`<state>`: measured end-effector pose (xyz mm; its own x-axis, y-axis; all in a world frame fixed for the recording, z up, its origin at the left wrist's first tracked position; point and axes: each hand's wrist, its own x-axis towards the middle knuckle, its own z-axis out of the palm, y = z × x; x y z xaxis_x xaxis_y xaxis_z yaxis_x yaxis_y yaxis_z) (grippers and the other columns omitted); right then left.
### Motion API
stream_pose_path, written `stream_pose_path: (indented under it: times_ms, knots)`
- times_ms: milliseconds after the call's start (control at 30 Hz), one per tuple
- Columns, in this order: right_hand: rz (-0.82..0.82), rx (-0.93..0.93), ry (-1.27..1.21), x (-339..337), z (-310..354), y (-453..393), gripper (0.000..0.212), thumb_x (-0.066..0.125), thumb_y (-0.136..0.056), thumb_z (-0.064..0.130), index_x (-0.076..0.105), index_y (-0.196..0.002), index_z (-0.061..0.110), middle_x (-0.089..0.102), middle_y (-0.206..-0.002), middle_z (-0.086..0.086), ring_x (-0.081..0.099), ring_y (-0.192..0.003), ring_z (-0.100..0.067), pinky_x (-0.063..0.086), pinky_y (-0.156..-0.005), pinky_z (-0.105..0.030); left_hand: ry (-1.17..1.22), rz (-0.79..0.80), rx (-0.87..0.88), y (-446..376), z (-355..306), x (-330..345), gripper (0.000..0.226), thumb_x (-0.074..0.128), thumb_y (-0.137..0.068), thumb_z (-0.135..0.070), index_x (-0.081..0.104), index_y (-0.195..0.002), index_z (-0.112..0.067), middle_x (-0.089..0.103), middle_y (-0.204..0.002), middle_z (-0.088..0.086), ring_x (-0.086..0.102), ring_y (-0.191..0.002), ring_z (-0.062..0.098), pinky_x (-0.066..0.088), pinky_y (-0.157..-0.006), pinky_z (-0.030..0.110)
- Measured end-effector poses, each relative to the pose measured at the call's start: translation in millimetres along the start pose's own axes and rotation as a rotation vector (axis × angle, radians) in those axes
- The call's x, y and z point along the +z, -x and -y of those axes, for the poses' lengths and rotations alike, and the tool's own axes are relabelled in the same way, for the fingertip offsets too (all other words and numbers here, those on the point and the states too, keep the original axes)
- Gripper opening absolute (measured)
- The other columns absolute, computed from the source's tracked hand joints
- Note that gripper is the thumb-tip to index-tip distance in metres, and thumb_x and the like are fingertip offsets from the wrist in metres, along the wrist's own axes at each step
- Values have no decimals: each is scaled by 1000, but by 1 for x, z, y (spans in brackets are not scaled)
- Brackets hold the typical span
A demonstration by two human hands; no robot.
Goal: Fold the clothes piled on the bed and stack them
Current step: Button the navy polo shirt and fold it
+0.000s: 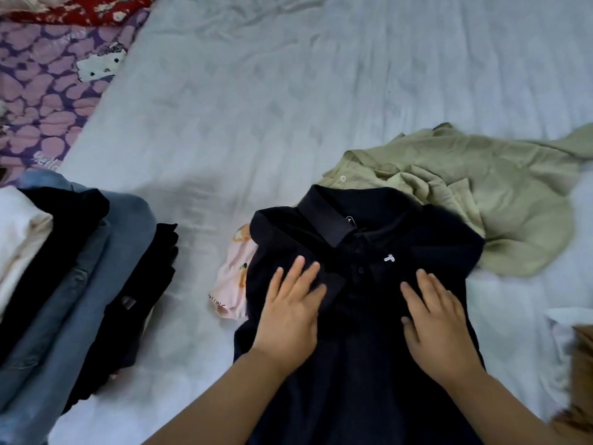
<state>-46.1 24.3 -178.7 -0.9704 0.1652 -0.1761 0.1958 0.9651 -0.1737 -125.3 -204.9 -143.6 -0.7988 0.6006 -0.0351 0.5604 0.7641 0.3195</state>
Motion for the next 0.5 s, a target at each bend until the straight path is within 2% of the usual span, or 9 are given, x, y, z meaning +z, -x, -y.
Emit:
stream_pose_path:
  times_ms: [67,133,200,233,300,367,433,467,500]
  knots:
    - [-9,-29,8,1,-3,-1,65,82,-64,10,59,-124,3,47,-138,-23,35,-129,-34,42,-96,-55,-129,-63,-50,1,16,14,67,75,-66,-27,55,-128,-12,38,-147,13,20,-141,32,19,-110,55]
    - [-13,-59,7,3,-4,-4,67,83,-63,12,59,-124,4,47,-138,-23,32,-130,-32,42,-95,-54,-222,78,-137,-1,29,19,102,75,-59,-58,33,-145,-20,17,-156,12,1,-146,31,12,-111,55]
    - [-26,-95,9,4,-4,-12,68,82,-64,14,57,-127,6,46,-139,-22,33,-130,-33,43,-95,-53,-405,264,-205,-11,47,25,112,53,-65,-80,-2,-150,-33,-19,-157,6,-17,-144,27,4,-113,57]
    - [-33,-114,10,3,-4,-17,68,81,-65,14,56,-128,7,45,-140,-21,36,-131,-35,44,-94,-52,-464,367,-235,-19,53,27,110,40,-69,-85,-22,-145,-36,-38,-149,4,-26,-142,26,-1,-113,58]
    - [-84,-146,-14,-6,-5,-33,61,74,-71,13,55,-129,6,44,-141,-22,44,-127,-39,47,-91,-52,-492,494,-264,-31,57,24,106,26,-70,-89,-38,-134,-35,-49,-139,5,-31,-140,27,-10,-112,59]
    - [-169,-131,-52,-19,-8,-51,51,65,-78,11,55,-128,3,44,-140,-25,54,-114,-43,51,-84,-51,-369,393,-232,-40,55,22,102,28,-70,-87,-16,-147,-36,-31,-151,3,-19,-144,26,-15,-112,53]
    - [-240,-74,-93,-34,-10,-71,48,62,-83,7,52,-129,1,40,-143,-25,58,-99,-43,52,-76,-49,-283,99,-159,-46,52,14,87,36,-73,-78,32,-146,-30,8,-159,8,8,-142,26,-10,-113,45]
    - [-261,-44,-112,-41,-12,-80,50,61,-85,7,48,-133,2,35,-147,-23,59,-97,-43,52,-75,-47,-268,-36,-149,-51,53,10,77,43,-77,-71,43,-141,-26,17,-156,10,15,-139,27,-9,-113,43]
    - [-252,-9,-130,-46,-14,-88,52,59,-88,9,43,-138,4,28,-152,-19,60,-98,-41,51,-74,-44,-259,-88,-159,-58,56,6,70,49,-82,-61,41,-142,-25,14,-157,11,14,-140,28,-11,-113,41]
